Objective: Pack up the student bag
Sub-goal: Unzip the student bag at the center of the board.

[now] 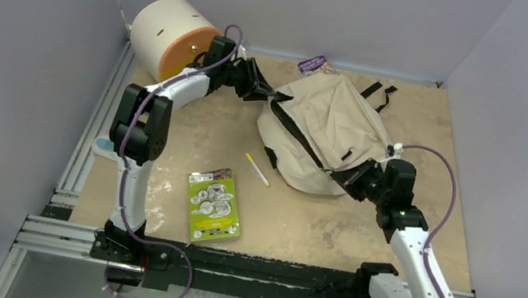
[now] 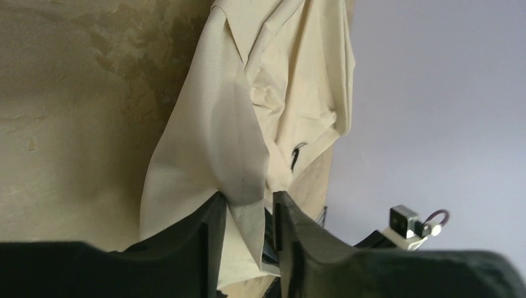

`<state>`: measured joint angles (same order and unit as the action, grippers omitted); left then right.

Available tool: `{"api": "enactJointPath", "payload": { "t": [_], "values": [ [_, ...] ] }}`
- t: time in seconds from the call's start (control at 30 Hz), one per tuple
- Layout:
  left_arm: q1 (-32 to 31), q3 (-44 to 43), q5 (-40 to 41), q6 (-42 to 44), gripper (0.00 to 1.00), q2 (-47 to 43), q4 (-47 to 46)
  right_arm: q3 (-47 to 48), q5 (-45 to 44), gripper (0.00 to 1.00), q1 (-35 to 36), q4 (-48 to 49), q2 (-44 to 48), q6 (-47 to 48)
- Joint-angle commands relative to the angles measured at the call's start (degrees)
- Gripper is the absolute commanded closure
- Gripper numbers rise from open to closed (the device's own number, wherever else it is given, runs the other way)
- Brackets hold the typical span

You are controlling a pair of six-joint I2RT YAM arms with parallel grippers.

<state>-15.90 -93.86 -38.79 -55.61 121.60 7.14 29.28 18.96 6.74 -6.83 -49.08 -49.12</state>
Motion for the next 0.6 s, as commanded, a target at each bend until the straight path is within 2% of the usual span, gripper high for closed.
{"api": "enactJointPath", "payload": {
  "t": [0.0,0.07,0.27,0.33,0.4,0.57],
  "values": [
    [0.4,2.3,-1.4,5.7,0.61,-8.8,0.7,0.1,5.8,1.0,-0.1,6.4,-2.3,4.2],
    [-0.1,6.6,1.2,7.3,0.54,-13.3,1.4,0.6,7.8,1.0,0.0,7.6,-3.5,5.0],
    [-3.4,19.7,8.3,9.0,0.51,-27.2,1.8,2.6,10.7,1.0,0.0,9.1,-7.0,7.2],
    [-8.0,22.7,14.3,9.0,0.51,-31.5,3.4,2.9,10.7,1.0,-0.1,9.4,-8.1,7.4],
    [-13.5,25.4,23.8,7.6,0.51,-35.5,4.5,2.6,10.6,1.0,0.0,9.8,-8.7,7.4],
    [-24.7,29.3,38.1,-3.3,0.51,-37.3,4.6,1.5,10.0,1.0,0.0,10.9,-9.0,5.9]
  ]
}}
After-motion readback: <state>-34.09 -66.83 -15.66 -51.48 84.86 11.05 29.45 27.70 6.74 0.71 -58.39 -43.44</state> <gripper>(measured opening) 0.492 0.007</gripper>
